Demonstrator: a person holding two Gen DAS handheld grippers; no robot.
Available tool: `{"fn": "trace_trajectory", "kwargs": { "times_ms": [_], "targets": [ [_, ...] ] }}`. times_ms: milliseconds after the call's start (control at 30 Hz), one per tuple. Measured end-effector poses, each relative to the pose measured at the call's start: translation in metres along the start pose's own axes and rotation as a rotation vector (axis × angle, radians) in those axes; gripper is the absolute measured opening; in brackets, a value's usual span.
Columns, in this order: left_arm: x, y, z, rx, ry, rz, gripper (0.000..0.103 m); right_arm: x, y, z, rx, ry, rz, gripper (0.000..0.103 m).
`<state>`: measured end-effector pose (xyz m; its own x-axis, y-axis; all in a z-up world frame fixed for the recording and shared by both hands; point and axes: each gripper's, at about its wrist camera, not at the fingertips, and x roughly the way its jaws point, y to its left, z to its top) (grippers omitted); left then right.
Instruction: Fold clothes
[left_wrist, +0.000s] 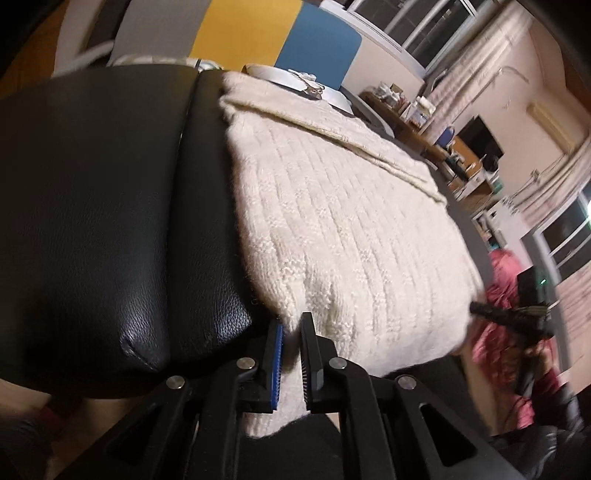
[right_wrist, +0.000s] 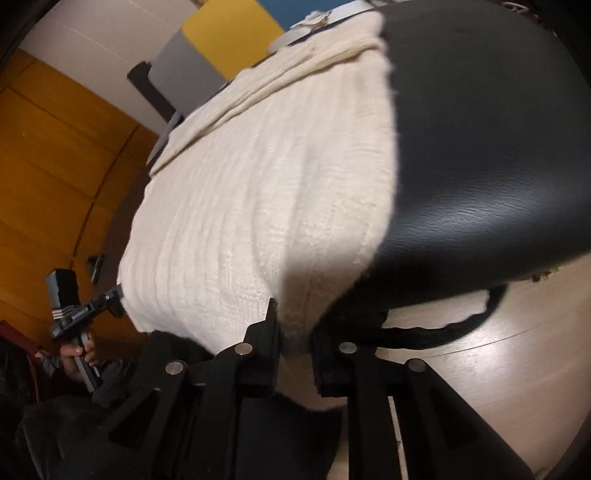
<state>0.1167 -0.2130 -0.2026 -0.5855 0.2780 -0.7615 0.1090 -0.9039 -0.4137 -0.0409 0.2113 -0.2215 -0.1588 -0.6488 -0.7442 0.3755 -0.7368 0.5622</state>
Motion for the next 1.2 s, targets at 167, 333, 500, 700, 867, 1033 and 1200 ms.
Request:
{"fn": "trace_trajectory", "kwargs": {
  "times_ms": [167,333,500,700,867,1033,1200],
  "targets": [
    [-0.019,0.001,0.006,-0.040,-0.080,-0.100,0.005,-0.011,0.017,0.006,-0.034,-0.074,0.127,0.015],
    [-0.037,0.008,0.032,-0.129,-0.179,-0.265,0.004,-0.025,0.030,0.031,-0.056,-0.141,0.256,0.015],
    [-0.047,0.001,0.079,-0.157,-0.262,-0.383,0.004,-0.040,0.046,0.062,-0.071,-0.218,0.316,0.015],
    [-0.044,-0.002,0.142,-0.166,-0.331,-0.474,0.004,-0.044,0.054,0.113,-0.047,-0.289,0.342,0.015],
    [-0.032,0.000,0.193,-0.148,-0.363,-0.487,0.004,-0.030,0.053,0.153,-0.024,-0.298,0.329,0.015],
    [-0.001,0.006,0.253,-0.167,-0.380,-0.475,0.004,-0.007,0.033,0.207,0.056,-0.291,0.297,0.015],
    [0.082,0.038,0.311,-0.346,-0.277,-0.337,0.004,0.030,-0.003,0.267,0.193,-0.255,0.239,0.020]
  ]
}}
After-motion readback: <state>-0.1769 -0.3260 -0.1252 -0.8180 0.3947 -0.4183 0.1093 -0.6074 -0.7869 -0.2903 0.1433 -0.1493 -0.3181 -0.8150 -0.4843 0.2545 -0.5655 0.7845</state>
